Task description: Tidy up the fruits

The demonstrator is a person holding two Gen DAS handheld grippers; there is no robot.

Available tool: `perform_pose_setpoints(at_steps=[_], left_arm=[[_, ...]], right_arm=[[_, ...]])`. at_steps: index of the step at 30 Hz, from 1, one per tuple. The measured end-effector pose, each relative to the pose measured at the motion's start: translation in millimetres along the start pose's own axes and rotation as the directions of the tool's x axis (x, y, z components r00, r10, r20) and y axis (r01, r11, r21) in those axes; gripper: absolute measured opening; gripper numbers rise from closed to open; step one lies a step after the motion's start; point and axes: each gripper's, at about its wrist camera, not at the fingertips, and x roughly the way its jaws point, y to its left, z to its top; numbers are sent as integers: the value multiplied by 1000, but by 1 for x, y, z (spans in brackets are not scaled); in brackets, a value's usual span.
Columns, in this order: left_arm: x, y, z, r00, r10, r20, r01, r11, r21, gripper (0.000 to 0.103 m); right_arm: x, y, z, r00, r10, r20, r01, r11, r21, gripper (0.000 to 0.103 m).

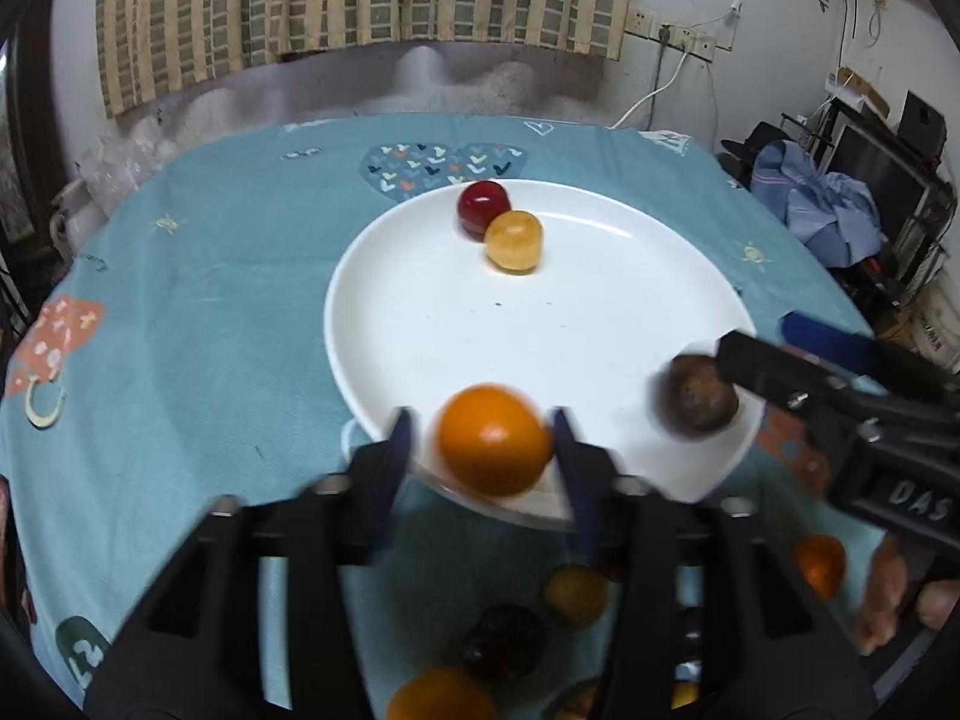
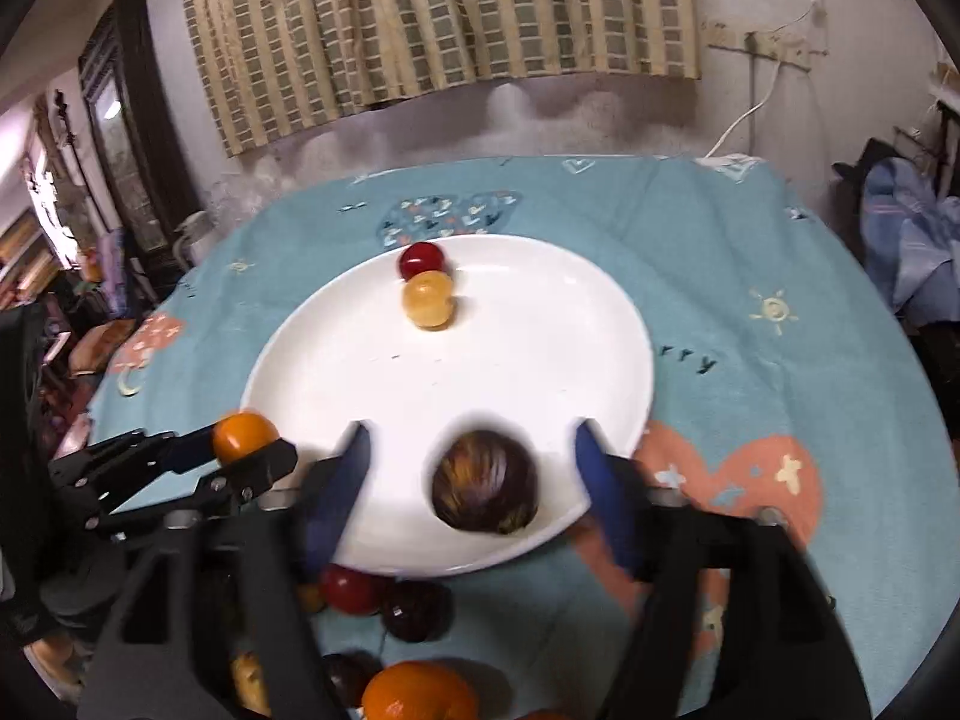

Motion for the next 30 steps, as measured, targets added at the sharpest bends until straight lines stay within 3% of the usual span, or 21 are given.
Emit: perform_pose_setpoints(at_steps=[3,8,13,15,19,24,30], left_arm=[[-9,5,-2,1000,15,27,-15,1000,7,64],[-41,27,-11,998,4,57,-1,998,-55,67],[-66,34,-54,997,49,65,-46,998,-51,71],[-72,33,-75,997,70,38,-69,997,-34,71],[-83,27,-93,996,72,59,-72,997,-2,71],[-77,9,-98,995,77,68,-82,994,74,72],[-59,14,-98,999,32,5,-32,998,52,66]], right_arm=[[-23,-2,1,997,22,71,-22,1000,3,73],[-57,-1,-2,991,74,108,-77,997,21,73],[-84,-12,-47,989,83,125,-93,993,78,91],[-91,-18,-66,991,85,106,-96,990,105,92],[-100,-29,-84,989,107,106,-123,980,156,92],[-104,-42,-83,985,107,134,-135,966,220,92],[-97,-41,-85,988,117,104,-138,965,222,92]])
